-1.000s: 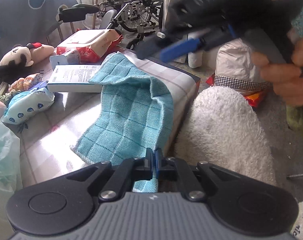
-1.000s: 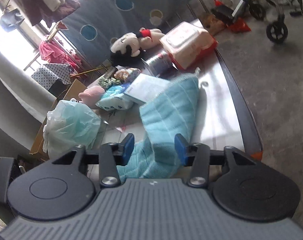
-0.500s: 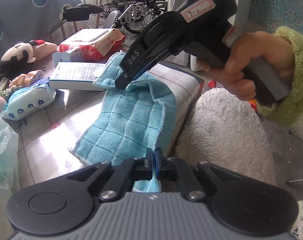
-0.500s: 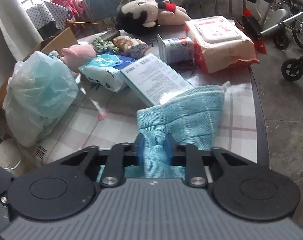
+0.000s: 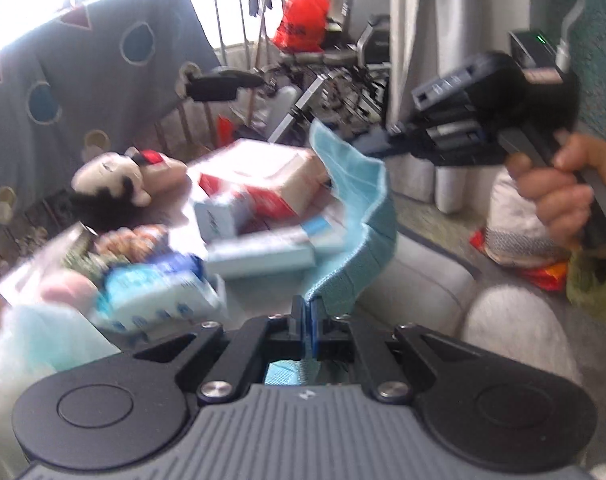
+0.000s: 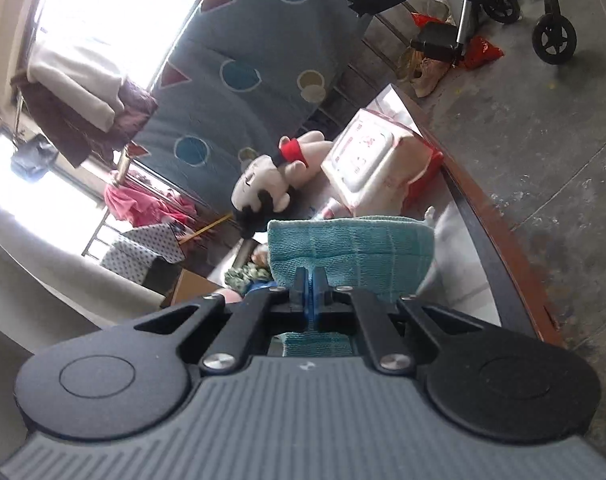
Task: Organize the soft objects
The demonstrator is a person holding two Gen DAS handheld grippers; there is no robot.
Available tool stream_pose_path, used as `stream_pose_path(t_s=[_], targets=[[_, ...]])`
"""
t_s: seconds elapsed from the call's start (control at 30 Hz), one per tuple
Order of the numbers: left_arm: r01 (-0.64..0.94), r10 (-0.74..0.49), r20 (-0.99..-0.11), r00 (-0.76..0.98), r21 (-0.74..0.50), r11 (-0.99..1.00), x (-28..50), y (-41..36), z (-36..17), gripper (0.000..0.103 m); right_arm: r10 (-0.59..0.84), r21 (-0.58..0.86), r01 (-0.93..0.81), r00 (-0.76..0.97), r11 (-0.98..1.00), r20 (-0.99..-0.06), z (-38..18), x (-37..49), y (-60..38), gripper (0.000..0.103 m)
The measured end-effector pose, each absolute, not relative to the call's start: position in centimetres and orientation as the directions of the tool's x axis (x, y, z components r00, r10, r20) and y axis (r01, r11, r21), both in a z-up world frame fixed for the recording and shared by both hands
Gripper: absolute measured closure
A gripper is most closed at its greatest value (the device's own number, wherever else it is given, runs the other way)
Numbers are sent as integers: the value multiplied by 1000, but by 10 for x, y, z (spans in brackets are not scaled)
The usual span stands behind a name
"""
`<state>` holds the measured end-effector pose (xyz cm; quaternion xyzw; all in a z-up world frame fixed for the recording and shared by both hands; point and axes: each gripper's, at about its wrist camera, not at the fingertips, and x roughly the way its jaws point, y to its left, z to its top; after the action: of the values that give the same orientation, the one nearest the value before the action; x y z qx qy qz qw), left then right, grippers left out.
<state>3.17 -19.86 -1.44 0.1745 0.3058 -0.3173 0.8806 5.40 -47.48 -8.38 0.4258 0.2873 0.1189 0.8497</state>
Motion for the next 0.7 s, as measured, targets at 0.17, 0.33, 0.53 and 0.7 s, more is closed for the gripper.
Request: stream_pose_path(t_s=[0.17,0.33,0.53,0.7], targets=[[590,-431,-557,710,136,796,76,-195,38,100,474,846,-19,835,533,-280,-67,82,-481,103],[533,-405,-426,809,242,811,81,-195,81,100,501,885,-126,856,448,-131,-35,100,-488,103],[592,-404,-484,776,338,732,56,-210,37,100,493,879,-178,867,442,-73,-43,85,-499,103],[722,-347,-713,610,319,614,20,-224,-63,100,485,905,93,819,415,-306,-142,42,-509,103]])
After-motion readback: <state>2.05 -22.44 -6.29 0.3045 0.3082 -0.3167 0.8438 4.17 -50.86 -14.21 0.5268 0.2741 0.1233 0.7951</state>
